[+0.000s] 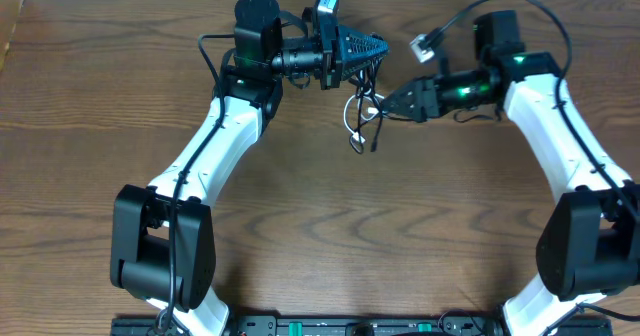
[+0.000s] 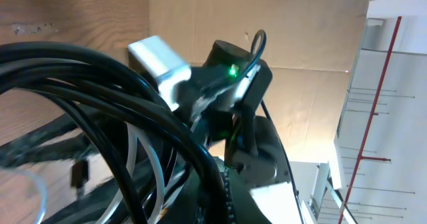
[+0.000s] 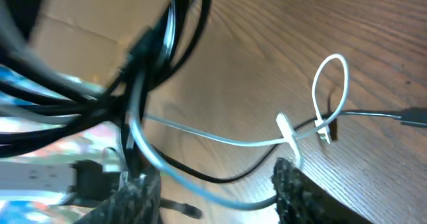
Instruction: Untangle cables
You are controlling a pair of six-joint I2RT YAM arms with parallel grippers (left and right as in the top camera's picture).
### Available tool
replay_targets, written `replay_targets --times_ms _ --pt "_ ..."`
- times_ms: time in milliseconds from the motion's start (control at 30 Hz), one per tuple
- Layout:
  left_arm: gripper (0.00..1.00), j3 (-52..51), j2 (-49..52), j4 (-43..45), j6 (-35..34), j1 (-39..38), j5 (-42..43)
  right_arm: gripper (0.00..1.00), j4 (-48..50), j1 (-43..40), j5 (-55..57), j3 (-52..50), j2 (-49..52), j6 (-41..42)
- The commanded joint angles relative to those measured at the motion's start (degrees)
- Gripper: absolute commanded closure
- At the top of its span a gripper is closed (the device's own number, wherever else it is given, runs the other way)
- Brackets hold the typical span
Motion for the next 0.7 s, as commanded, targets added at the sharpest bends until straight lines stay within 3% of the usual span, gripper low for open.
replay_targets --times_ms 0,67,167,300,433,567,667 --pt "0.92 0.6 -1.2 0.5 -0.5 0.2 0.0 0.62 0.8 2.1 9.7 1.0 -0.8 -0.4" --pt "0.92 0.6 -1.2 0.5 -0.5 0.2 0.3 0.71 2.0 2.3 13.8 1.0 -0.7 2.6" --pt "0.93 0.6 -1.2 0.5 -0.5 0.3 0.9 0.97 3.9 1.7 16.5 1.0 -0.7 5.0" --pt "0.93 0.6 -1.2 0.5 1.7 1.1 2.4 0.99 3.4 -0.5 25.9 1.0 -0.7 13.8" --pt "0.93 0.6 -1.2 -1.0 12.1 2.8 4.5 0.99 -0.4 -3.8 41.4 1.0 -0.7 24.7" --pt "0.92 0.6 -1.2 -11.4 23.7 4.8 4.5 0.99 -4.9 -7.1 49.8 1.0 -0.7 29.6" --pt "0.93 0.6 -1.2 -23.1 31.8 6.0 3.1 0.99 -7.2 -9.2 49.3 1.0 -0.7 29.5"
